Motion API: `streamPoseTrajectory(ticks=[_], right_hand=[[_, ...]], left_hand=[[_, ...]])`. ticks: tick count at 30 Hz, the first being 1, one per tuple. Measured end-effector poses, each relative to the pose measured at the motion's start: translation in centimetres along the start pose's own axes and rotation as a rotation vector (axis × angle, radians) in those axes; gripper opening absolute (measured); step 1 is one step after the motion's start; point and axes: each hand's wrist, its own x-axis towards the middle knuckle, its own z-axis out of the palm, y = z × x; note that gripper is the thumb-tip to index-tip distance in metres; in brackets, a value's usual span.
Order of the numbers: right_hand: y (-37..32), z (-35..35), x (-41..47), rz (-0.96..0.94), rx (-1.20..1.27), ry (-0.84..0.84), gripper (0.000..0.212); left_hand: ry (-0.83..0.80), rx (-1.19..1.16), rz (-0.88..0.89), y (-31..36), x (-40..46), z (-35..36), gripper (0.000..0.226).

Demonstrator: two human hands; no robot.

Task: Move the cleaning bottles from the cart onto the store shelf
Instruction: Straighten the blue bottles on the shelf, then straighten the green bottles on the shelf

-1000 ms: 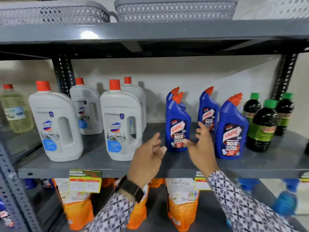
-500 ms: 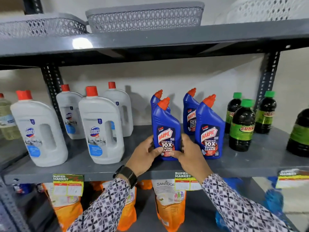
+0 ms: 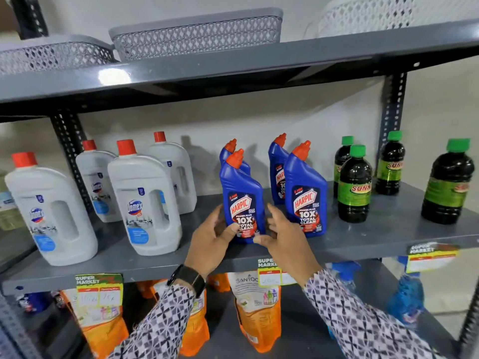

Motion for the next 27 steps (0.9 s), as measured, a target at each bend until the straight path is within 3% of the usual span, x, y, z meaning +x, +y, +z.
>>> streamPoseTrajectory(ticks=[3,5,7,10,12,14,17,19,27], right_hand=[[1.2,-2.8,-2.6,-0.069,-0.093,0.086,0.074],[2.5,-6.0,-3.5,-0.134,-0.094,0.182,0.056],[4.3,-10.1,-3.8,-0.162,-0.06,0.311,0.044],[7.7,-15.8,-2.3,-0.132,-0.029,0.465,0.043],[10.0,-18.6,-0.1,-0.032,0.017,0.423,0.053],[11.9,-21.0,2.5,0.081,0.129,0.227,0.066],[13.2,-22.4,5.6,0.116,0.272,-0.066,0.081],[13.9,-22.8,6.6,0.104,0.295,-0.15,0.076],[15.4,-25.7,4.6,0.048,0.149,-0.056,0.055]], left_hand=[[0.348,-0.024,-0.007,1.2,-2.4,1.1,0.047],[0.47,-0.086,0.054,2.5,-4.0,3.1,0.032],[0.405,-0.169,0.079,4.6,-4.9,6.4,0.024],[0.151,-0.174,0.113,8.2,-5.0,12.9,0.024],[-0.037,-0.09,0.12,10.2,-4.1,17.6,0.037],[-0.169,0.048,0.061,12.2,-2.5,22.2,0.055],[-0.156,0.078,-0.136,13.5,0.3,25.8,0.063],[-0.118,0.02,-0.156,13.7,1.8,26.9,0.06],[-0.17,-0.123,-0.032,13.9,3.3,29.1,0.029]])
